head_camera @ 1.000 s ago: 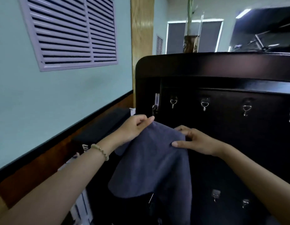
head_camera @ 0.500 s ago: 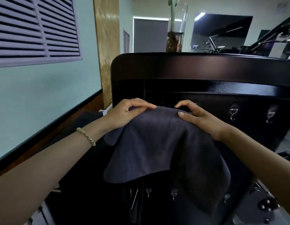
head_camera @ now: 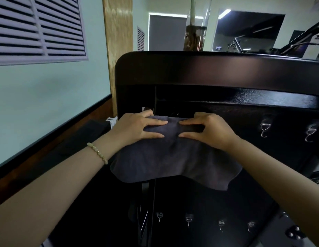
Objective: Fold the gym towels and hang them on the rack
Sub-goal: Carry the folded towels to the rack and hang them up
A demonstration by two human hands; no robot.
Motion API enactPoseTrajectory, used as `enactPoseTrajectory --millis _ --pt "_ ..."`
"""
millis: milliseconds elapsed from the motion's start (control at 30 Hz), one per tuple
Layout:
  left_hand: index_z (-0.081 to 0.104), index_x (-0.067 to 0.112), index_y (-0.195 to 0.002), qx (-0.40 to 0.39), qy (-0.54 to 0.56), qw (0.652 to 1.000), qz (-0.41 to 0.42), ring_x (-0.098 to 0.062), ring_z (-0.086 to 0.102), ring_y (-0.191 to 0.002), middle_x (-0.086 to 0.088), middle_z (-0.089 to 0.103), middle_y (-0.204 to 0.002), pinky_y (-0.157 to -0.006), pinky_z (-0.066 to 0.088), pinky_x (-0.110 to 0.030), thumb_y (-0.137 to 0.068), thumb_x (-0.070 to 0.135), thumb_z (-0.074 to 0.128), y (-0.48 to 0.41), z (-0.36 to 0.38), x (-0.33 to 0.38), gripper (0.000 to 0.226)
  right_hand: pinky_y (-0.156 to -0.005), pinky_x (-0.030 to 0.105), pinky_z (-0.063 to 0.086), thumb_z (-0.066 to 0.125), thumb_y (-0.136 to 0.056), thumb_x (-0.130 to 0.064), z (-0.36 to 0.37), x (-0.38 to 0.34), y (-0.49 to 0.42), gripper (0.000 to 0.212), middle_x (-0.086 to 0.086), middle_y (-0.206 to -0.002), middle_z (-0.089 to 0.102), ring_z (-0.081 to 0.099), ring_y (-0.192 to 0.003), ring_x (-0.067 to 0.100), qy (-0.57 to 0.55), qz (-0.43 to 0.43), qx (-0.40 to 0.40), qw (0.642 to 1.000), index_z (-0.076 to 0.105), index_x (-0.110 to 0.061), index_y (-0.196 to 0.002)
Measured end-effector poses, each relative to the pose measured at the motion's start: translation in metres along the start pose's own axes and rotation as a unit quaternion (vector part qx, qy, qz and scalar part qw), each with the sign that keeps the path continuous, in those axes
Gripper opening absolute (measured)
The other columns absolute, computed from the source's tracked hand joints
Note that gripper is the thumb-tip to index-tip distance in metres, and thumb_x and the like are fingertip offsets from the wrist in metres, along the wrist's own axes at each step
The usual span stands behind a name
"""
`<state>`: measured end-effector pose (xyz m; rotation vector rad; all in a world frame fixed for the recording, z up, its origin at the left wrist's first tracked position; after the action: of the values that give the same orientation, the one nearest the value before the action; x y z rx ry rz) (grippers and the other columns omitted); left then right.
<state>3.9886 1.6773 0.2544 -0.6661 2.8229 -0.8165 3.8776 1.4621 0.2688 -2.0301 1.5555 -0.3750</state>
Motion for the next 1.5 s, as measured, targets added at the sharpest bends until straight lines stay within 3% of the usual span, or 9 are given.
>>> enactPoseTrajectory --millis 200,300,400,533,633,733,933,1267,1500 --pt "0.061 0.038 -0.123 0.101 0.055 0.992 -0.053 -0.012 0.059 -0.074 0.005 0.055 -0.093 -0.059 0.05 -0.028 -0.08 0.069 0.041 0.014 0.043 0.003 0.057 -0.049 0.025 0.045 0.047 -0.079 -0.068 0.036 0.004 0.014 0.056 -0.009 -0.079 0.055 0.058 -0.058 0.011 0.09 0.004 0.104 0.99 0.072 -0.027 -0.108" --pt "0.057 0.039 -0.127 0.106 0.163 0.971 -0.137 -0.006 0.057 -0.087 0.013 0.05 -0.098 -0.07 0.045 -0.013 -0.084 0.058 0.053 0.025 0.065 0.014 0.048 -0.051 0.026 0.048 0.048 -0.083 -0.065 0.053 0.001 0.024 0.053 -0.009 -0.082 0.054 0.057 -0.062 0.009 0.04 0.06 0.137 0.988 0.07 -0.025 -0.111" --pt "0.053 0.035 -0.132 0.121 0.18 0.963 -0.163 -0.005 0.055 -0.095 0.017 0.043 -0.111 -0.071 0.037 -0.008 -0.088 0.055 0.049 0.032 0.085 0.029 0.048 -0.065 0.023 0.046 0.055 -0.088 -0.052 0.069 -0.005 0.032 0.042 -0.001 -0.101 0.056 0.056 -0.083 0.012 0.053 0.069 0.191 0.978 0.07 -0.019 -0.111" --pt "0.056 0.026 -0.13 0.171 0.111 0.965 -0.165 -0.006 0.035 -0.101 0.0 0.04 -0.124 -0.089 0.036 -0.025 -0.088 0.055 0.045 0.037 0.087 0.041 0.052 -0.08 0.03 0.043 0.06 -0.092 -0.038 0.08 -0.011 0.036 0.03 0.005 -0.108 0.055 0.048 -0.094 0.016 0.084 0.083 0.224 0.967 0.069 -0.015 -0.11" --pt "0.051 0.025 -0.136 0.15 0.157 0.962 -0.167 -0.006 0.041 -0.108 0.007 0.042 -0.127 -0.093 0.038 -0.022 -0.091 0.053 0.045 0.04 0.085 0.047 0.053 -0.072 0.023 0.05 0.059 -0.093 -0.034 0.087 -0.019 0.043 0.034 -0.003 -0.108 0.057 0.055 -0.088 0.005 -0.038 0.119 0.211 0.969 0.064 -0.015 -0.121" --pt "0.043 0.029 -0.14 0.101 0.319 0.923 -0.19 -0.003 0.046 -0.12 0.017 0.041 -0.133 -0.097 0.039 -0.012 -0.088 0.045 0.059 0.043 0.094 0.051 0.056 -0.083 0.016 0.048 0.059 -0.09 -0.039 0.098 -0.027 0.051 0.044 -0.011 -0.114 0.059 0.057 -0.099 -0.002 -0.224 0.173 0.18 0.942 0.058 -0.02 -0.13" --pt "0.045 0.04 -0.126 0.086 0.44 0.87 -0.206 -0.005 0.053 -0.118 0.017 0.054 -0.126 -0.099 0.048 -0.039 -0.078 0.045 0.072 0.04 0.1 0.049 0.054 -0.092 0.033 0.053 0.063 -0.092 -0.026 0.096 -0.023 0.049 0.032 -0.007 -0.112 0.068 0.063 -0.105 0.005 -0.355 0.189 0.172 0.899 0.062 -0.018 -0.123" --pt "0.052 0.022 -0.125 0.184 0.279 0.915 -0.226 -0.005 0.051 -0.115 0.012 0.048 -0.124 -0.094 0.046 -0.023 -0.09 0.047 0.056 0.12 0.109 0.059 0.043 -0.096 0.033 0.049 0.042 -0.099 -0.041 0.102 -0.017 0.094 0.041 -0.008 -0.13 0.057 0.055 -0.115 0.005 -0.198 0.235 0.098 0.947 0.049 -0.025 -0.136" --pt "0.052 0.012 -0.128 0.059 0.15 0.979 -0.128 -0.015 0.052 -0.114 0.001 0.052 -0.13 -0.095 0.04 -0.028 -0.09 0.047 0.046 0.181 0.137 0.086 0.052 -0.105 0.035 0.038 0.05 -0.095 -0.042 0.093 0.008 0.221 0.059 -0.004 -0.154 0.03 0.036 -0.136 0.017 -0.033 0.291 -0.019 0.956 0.03 -0.027 -0.149"
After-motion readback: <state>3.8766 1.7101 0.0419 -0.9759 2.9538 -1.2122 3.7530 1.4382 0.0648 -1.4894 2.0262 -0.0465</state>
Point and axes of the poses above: each hand's wrist, its own y-axis away from the middle knuckle, its own z-axis out of the palm, x = y × z, the point moved 2 cm from there along -y, towards the middle knuckle
